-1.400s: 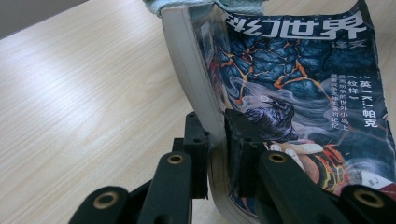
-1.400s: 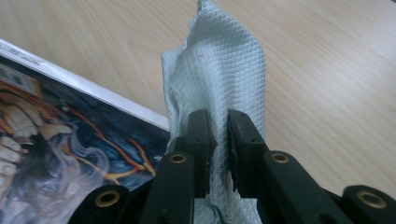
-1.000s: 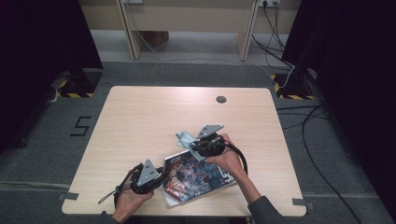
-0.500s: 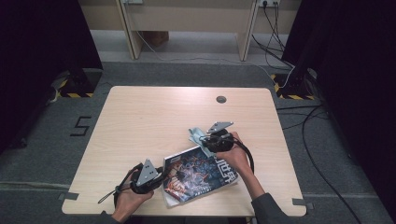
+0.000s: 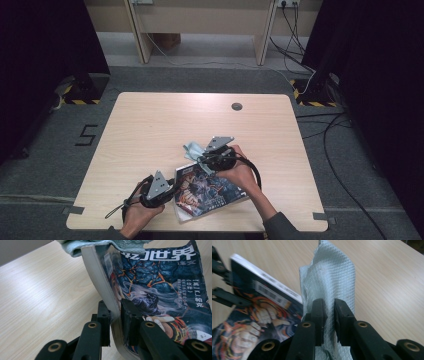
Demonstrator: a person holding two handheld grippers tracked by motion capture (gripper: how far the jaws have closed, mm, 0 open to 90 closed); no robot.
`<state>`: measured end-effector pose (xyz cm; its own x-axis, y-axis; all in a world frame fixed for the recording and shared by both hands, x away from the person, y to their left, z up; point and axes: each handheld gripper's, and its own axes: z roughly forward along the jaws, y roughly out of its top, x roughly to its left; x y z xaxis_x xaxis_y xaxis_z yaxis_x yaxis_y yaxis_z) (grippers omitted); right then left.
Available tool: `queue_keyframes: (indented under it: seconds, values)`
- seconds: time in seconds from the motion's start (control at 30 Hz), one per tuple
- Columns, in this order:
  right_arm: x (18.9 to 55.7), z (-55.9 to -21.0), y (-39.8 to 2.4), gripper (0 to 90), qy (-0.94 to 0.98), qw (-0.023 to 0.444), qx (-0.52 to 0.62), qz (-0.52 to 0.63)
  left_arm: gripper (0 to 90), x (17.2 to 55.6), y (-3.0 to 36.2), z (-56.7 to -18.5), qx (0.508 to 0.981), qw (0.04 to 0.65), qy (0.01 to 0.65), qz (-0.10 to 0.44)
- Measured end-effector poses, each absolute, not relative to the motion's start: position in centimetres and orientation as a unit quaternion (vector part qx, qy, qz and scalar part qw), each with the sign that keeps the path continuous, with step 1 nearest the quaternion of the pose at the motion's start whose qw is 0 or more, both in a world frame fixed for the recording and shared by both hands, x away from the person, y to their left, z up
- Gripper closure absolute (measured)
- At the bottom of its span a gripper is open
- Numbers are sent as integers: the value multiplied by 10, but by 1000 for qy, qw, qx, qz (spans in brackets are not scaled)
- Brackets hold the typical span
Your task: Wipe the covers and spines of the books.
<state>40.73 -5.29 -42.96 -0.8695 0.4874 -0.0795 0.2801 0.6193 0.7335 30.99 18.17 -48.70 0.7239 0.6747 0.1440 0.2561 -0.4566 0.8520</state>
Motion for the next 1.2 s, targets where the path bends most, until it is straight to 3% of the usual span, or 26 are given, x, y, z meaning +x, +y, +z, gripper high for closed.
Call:
queue_keyframes:
  seconds: [0.17,0.6,0.7,1.2]
  values:
    - [400,-426,-44,790,894,142,200,376,778,310,181,-487,819,438,284,240]
    - [421,-436,-66,792,892,149,232,357,771,310,182,-488,818,439,284,240]
    - [417,-434,-61,793,896,161,225,348,770,310,182,-487,818,440,284,240]
    - [387,-415,-24,791,896,138,161,390,769,309,180,-487,819,434,279,249]
